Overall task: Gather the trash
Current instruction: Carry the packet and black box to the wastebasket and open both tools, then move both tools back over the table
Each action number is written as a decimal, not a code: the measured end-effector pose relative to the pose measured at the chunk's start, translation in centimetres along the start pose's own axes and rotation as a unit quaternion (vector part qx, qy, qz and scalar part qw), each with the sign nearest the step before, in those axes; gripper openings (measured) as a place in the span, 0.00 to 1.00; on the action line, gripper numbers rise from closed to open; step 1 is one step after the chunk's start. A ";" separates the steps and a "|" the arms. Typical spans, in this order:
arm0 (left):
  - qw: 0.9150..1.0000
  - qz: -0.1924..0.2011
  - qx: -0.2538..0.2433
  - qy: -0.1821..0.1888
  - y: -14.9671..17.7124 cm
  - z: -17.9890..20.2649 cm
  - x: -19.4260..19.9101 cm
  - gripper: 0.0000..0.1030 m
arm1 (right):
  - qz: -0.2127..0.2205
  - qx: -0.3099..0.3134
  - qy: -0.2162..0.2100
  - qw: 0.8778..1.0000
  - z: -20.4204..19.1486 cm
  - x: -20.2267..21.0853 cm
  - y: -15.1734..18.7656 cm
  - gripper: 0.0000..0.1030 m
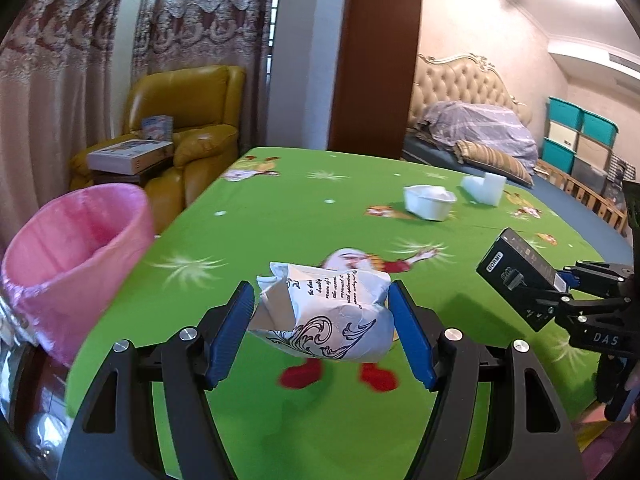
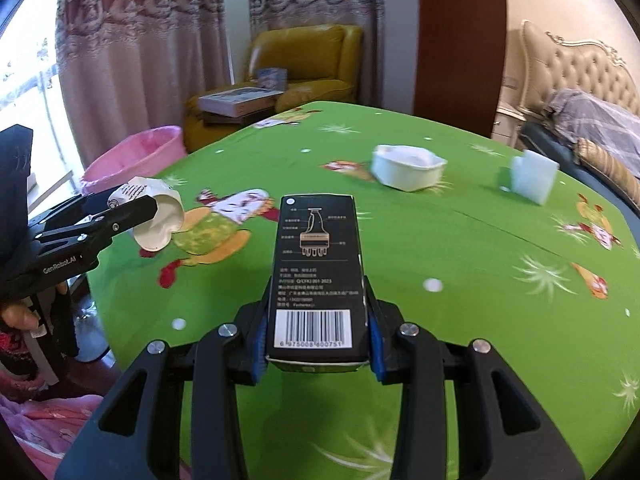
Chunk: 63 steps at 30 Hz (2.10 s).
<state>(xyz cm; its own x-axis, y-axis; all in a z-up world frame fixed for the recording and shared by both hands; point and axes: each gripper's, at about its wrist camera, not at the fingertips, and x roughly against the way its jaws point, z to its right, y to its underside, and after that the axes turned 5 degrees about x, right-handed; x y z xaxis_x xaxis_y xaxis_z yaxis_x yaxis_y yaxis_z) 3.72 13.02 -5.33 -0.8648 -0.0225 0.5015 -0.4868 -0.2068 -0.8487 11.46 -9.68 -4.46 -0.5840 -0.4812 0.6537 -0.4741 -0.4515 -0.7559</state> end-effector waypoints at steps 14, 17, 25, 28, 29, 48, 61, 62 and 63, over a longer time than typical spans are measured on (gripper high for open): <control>0.998 0.031 0.019 -0.050 -0.1 -6.3 3.5 0.63 | -0.012 0.053 -0.063 0.997 -5.5 -2.8 -3.7 0.36; 0.997 0.040 0.027 -0.061 -0.5 -7.7 4.2 0.63 | -0.015 0.068 -0.074 0.995 -7.1 -3.5 -4.6 0.36; 0.993 0.055 0.046 -0.098 -2.6 -12.8 5.5 0.63 | -0.014 0.119 -0.108 0.987 -12.0 -6.4 -9.0 0.36; 0.991 0.054 0.050 -0.108 -3.9 -15.2 5.7 0.63 | -0.008 0.131 -0.127 0.983 -14.0 -7.4 -11.4 0.36; 0.990 0.057 0.048 -0.118 -4.3 -16.0 5.7 0.63 | -0.007 0.133 -0.133 0.982 -14.7 -7.7 -12.3 0.36; 0.985 0.044 0.097 -0.138 -7.7 -25.6 3.6 0.63 | 0.010 0.156 -0.174 0.972 -23.8 -15.7 -23.0 0.37; 0.974 0.076 0.132 -0.168 -8.4 -25.8 3.4 0.90 | 0.058 0.127 -0.174 0.975 -19.9 -13.6 -23.0 0.64; 0.975 0.073 0.131 -0.167 -8.3 -25.7 3.4 0.90 | 0.059 0.126 -0.172 0.975 -19.2 -13.1 -22.6 0.64; 0.976 0.068 0.129 -0.163 -8.2 -25.0 3.4 0.90 | 0.060 0.124 -0.168 0.976 -18.4 -12.6 -22.1 0.64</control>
<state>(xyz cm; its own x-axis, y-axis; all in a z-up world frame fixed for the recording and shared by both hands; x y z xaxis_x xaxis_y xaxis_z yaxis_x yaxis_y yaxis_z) 1.71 39.13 -0.93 -0.8132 -0.3688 0.4502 -0.2868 -0.4190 -0.8615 17.15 20.13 3.35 -0.3563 -0.7425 0.5672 -0.2163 -0.5250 -0.8232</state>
